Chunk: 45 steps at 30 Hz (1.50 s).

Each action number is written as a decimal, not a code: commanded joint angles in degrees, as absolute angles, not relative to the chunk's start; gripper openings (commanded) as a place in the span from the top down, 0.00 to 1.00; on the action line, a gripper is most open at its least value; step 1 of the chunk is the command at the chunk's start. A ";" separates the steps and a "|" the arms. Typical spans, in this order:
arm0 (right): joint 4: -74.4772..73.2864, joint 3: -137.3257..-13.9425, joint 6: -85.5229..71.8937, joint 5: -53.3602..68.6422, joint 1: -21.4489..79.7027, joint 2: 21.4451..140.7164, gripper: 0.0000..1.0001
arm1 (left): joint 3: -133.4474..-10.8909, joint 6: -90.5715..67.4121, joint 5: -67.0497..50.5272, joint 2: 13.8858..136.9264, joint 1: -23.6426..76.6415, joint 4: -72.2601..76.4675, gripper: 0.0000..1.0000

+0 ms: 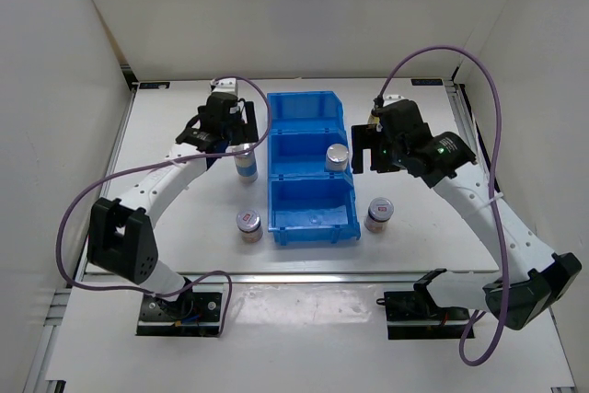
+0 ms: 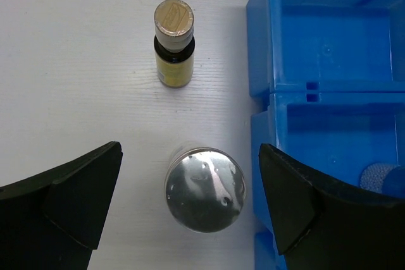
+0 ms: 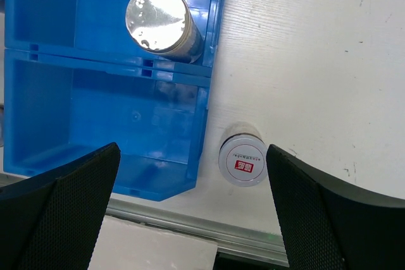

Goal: Organize the condiment bottles

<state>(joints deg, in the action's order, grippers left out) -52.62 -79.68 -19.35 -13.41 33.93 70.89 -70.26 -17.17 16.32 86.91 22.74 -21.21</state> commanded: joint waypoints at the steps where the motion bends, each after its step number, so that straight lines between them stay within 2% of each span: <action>1: -52.73 -79.01 -20.13 -14.33 34.28 70.14 0.01 | -72.51 -16.70 14.59 87.62 23.03 -20.13 0.00; 17: -53.88 -77.96 -20.13 -14.85 34.28 70.14 0.01 | -71.98 -18.98 13.54 93.16 23.03 -20.13 0.00; 23: -53.88 -77.43 -20.65 -14.85 34.28 70.14 0.01 | -70.06 -21.80 13.54 93.17 23.03 -21.45 0.06; 30: -53.88 -76.90 -20.65 -14.85 34.28 70.14 0.01 | -70.13 -21.80 13.54 90.89 23.03 -21.97 0.23; 33: -53.88 -76.90 -20.65 -14.85 34.28 70.14 0.01 | -72.06 -21.80 14.67 89.74 23.03 -23.28 0.38; 39: -54.40 -76.90 -20.65 -14.33 34.28 70.14 0.01 | -77.95 -20.05 16.00 88.07 23.55 -24.35 0.55; 43: -54.40 -76.90 -20.65 -14.33 34.28 70.14 0.01 | -83.05 -18.64 18.36 87.54 24.69 -26.71 0.73; 45: -54.40 -76.90 -20.65 -14.33 34.28 70.14 0.01 | -86.04 -17.84 19.95 87.01 26.10 -27.33 0.77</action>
<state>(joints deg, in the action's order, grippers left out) -54.02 -76.90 -20.36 -13.78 33.93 70.85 -80.07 -19.49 16.60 92.90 24.10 -28.45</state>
